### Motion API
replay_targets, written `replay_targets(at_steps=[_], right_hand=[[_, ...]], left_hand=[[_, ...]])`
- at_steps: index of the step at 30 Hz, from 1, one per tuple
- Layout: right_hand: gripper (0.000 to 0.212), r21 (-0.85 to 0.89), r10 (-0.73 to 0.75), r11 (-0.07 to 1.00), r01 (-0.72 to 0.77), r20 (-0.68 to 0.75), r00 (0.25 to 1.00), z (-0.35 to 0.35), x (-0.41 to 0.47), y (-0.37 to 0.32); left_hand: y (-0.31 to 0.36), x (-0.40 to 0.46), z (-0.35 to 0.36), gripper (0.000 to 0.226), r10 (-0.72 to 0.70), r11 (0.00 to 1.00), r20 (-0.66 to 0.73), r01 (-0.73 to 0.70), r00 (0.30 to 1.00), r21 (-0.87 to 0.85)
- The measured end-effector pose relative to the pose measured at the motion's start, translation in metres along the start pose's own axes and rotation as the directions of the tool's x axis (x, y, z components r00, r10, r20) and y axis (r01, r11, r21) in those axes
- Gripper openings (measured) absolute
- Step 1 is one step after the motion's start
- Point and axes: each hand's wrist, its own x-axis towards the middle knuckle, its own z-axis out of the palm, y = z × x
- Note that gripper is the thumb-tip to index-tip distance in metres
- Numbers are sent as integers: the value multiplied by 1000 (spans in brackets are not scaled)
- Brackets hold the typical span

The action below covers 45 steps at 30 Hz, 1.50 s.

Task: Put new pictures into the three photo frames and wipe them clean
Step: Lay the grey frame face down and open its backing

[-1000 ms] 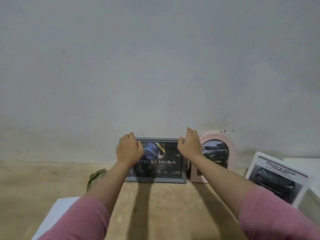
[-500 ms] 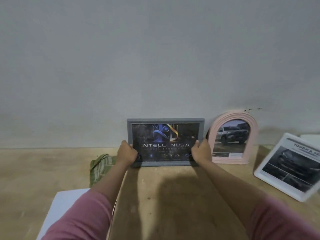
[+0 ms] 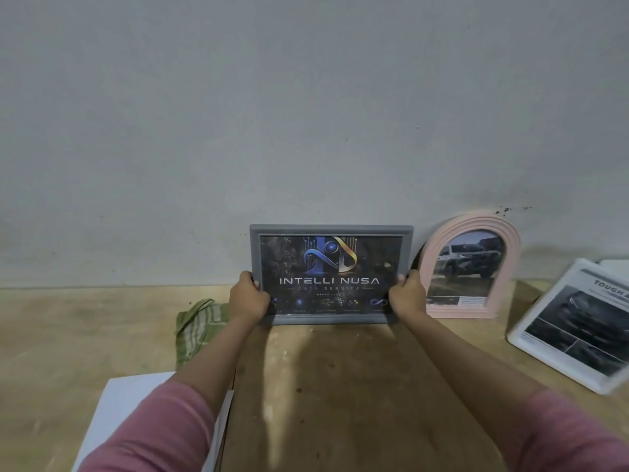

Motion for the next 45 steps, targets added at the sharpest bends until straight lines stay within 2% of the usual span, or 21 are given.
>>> replay_targets(at_steps=[4, 10, 14, 18, 23, 26, 28, 30, 32, 35, 38, 40, 43, 45], right_hand=[[27, 105, -98, 990, 96, 10, 995, -14, -14, -1], [18, 301, -203, 930, 212, -61, 977, -55, -40, 0], [12, 377, -257, 880, 288, -132, 957, -93, -61, 3], [7, 373, -380, 825, 425, -190, 905, -135, -90, 7], [10, 344, -506, 741, 577, -280, 816, -175, -141, 15], [11, 294, -590, 688, 664, -307, 747, -189, -169, 27], [8, 308, -619, 652, 693, -312, 721, -194, -185, 36], [4, 325, -650, 599, 731, -335, 682, -199, -203, 45], [9, 335, -665, 565, 754, -358, 656, -199, -216, 54], [13, 388, -657, 566, 728, -321, 682, -195, -226, 64], [17, 517, -707, 531, 671, -166, 688, -186, -223, 69], [24, 527, -673, 580, 621, -119, 730, -186, -212, 73], [22, 491, -466, 743, 456, -110, 878, -191, -174, 83], [32, 426, -285, 857, 289, -75, 956, -192, -143, 88]], left_hand=[[5, -10, -10, 15, 11, 998, -54, -14, 998, -66], [20, -30, -11, 11, 54, 993, -152, -69, 987, -98], [36, -53, -4, 25, 67, 990, -137, -83, 988, -118], [77, -92, 3, 46, 44, 985, -131, -65, 990, -160], [156, -192, 17, 63, 230, 904, -141, -265, 963, -335], [195, -258, 28, 79, 361, 876, -113, -378, 926, -299], [211, -292, 33, 74, 414, 867, -148, -438, 898, -237], [220, -318, 36, 55, 413, 883, -203, -445, 888, -149], [221, -331, 37, 36, 384, 909, -249, -411, 889, -64], [219, -345, 39, 18, 335, 927, -304, -369, 892, -61], [214, -346, 30, 15, 298, 925, -356, -360, 886, -121], [210, -343, 17, 15, 290, 921, -343, -358, 894, -155], [204, -339, -9, 20, 239, 898, -279, -321, 930, -302], [197, -334, -25, 16, 187, 859, -209, -263, 960, -440]])
